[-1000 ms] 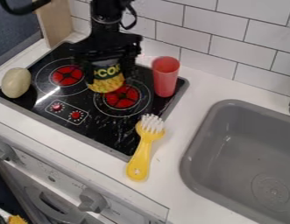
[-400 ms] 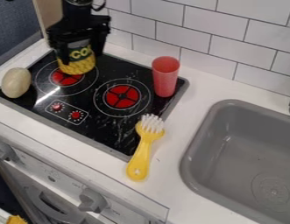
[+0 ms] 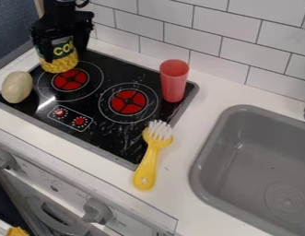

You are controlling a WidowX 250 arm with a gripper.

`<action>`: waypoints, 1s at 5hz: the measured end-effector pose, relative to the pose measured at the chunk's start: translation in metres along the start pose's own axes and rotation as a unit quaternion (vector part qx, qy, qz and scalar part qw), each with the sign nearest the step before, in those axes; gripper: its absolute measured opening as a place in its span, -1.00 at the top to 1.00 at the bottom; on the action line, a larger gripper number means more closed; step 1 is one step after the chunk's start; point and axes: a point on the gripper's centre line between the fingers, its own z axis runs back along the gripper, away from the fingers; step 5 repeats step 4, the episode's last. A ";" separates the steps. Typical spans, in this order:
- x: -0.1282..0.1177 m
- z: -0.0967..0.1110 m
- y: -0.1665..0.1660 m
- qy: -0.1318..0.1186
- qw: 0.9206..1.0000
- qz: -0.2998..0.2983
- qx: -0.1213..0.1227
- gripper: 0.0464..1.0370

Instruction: Move the can inti upper left side of the burner

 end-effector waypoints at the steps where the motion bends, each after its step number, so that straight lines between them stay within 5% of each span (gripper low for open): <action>1: -0.003 0.000 0.000 0.012 1.000 0.001 -0.003 -0.93; 3: -0.008 0.045 -0.003 0.044 0.998 -0.009 -0.052 -0.93; 4: -0.001 0.081 0.003 0.024 0.996 -0.011 -0.090 -0.93; 5: -0.001 0.081 0.003 0.024 0.996 -0.011 -0.090 -0.93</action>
